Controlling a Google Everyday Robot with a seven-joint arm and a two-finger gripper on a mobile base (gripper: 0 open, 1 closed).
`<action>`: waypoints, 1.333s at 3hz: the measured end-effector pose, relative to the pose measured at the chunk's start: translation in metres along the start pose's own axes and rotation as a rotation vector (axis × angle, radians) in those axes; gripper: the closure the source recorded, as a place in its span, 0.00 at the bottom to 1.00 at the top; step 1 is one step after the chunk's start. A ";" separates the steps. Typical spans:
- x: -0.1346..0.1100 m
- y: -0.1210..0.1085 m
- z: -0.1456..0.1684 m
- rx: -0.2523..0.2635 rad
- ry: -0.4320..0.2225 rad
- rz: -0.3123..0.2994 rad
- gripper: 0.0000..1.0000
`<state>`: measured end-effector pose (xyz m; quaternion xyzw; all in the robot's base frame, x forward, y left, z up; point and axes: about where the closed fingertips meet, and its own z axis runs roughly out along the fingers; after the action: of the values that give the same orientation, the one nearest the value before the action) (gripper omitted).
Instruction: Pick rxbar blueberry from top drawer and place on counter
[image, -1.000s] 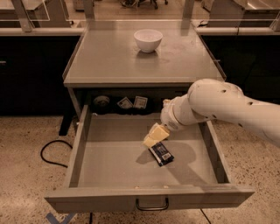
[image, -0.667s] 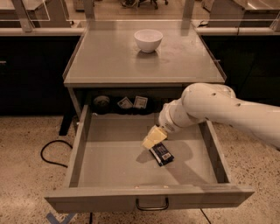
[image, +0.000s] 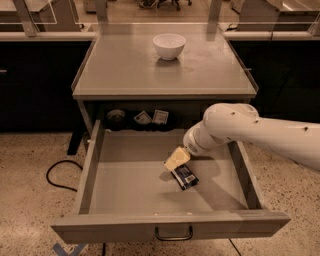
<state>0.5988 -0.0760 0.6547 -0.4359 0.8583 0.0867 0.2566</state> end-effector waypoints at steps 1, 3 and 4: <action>0.000 0.000 0.000 0.000 0.000 0.000 0.00; 0.056 0.006 0.059 -0.116 0.187 -0.015 0.00; 0.069 0.012 0.063 -0.153 0.239 -0.009 0.00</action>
Offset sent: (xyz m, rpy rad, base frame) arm -0.0286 -0.0207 -0.0853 -0.1030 0.1318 0.1149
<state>0.5787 -0.0940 0.5649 -0.4652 0.8717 0.0981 0.1189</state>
